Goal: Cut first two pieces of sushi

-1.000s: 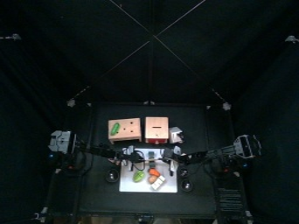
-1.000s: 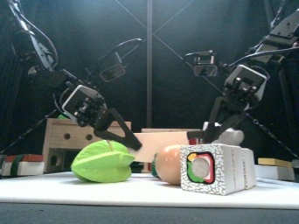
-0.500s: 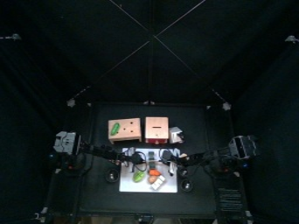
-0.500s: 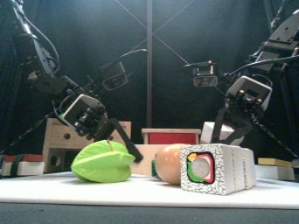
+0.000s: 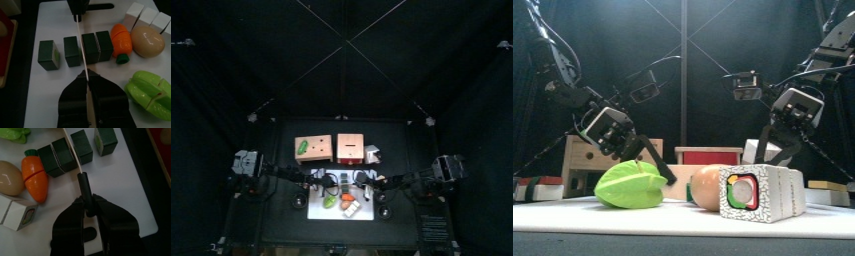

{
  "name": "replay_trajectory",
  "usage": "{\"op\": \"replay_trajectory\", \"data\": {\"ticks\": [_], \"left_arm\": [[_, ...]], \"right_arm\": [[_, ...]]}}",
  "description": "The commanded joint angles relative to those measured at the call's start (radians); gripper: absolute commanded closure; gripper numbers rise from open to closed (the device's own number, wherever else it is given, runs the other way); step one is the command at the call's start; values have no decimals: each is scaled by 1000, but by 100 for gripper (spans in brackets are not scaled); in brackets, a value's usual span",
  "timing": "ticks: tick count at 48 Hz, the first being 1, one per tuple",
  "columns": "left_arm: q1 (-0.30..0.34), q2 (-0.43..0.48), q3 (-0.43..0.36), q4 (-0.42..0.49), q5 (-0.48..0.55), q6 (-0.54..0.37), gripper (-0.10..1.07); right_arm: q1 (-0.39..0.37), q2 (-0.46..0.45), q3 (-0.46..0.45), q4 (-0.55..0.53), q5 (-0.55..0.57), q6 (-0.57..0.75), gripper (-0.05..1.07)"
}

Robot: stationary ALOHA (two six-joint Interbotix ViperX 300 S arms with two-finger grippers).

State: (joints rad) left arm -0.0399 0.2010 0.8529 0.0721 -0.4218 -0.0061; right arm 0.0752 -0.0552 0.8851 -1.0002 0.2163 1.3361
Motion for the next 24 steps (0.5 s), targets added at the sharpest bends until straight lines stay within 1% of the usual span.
{"op": "replay_trajectory", "data": {"ticks": [1,24], "left_arm": [[-25,3,21,3,8,0,62],[-25,3,18,3,8,0,62]], "right_arm": [[-11,8,6,8,17,6,68],[-9,8,0,9,17,6,68]]}}
